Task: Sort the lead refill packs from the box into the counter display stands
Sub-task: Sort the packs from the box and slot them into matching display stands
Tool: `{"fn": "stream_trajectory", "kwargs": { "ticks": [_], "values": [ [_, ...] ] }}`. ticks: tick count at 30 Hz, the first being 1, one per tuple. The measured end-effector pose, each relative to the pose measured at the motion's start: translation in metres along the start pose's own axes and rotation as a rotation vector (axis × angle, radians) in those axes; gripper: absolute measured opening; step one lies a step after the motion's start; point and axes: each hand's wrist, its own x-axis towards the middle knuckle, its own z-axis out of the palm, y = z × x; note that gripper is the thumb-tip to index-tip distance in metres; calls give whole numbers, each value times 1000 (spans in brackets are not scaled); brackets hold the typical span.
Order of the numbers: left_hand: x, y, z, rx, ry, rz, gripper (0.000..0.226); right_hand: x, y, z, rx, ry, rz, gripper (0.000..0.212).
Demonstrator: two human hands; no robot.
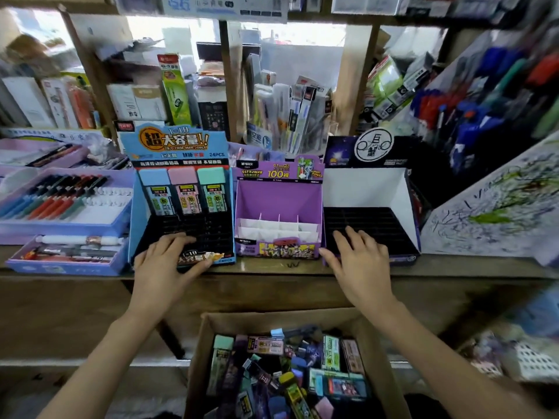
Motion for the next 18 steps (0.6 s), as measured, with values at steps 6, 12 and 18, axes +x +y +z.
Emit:
{"fn": "stream_trajectory", "kwargs": {
  "ticks": [6,12,18],
  "values": [
    [-9,34,2,80,133,390,47,2,5,5,15,76,-24,60],
    [-1,81,25,153,-44,484,49,4,10,9,29,114,-59,59],
    [-2,96,37,179,-47,399,52,2,15,12,83,81,-69,53]
  ]
}}
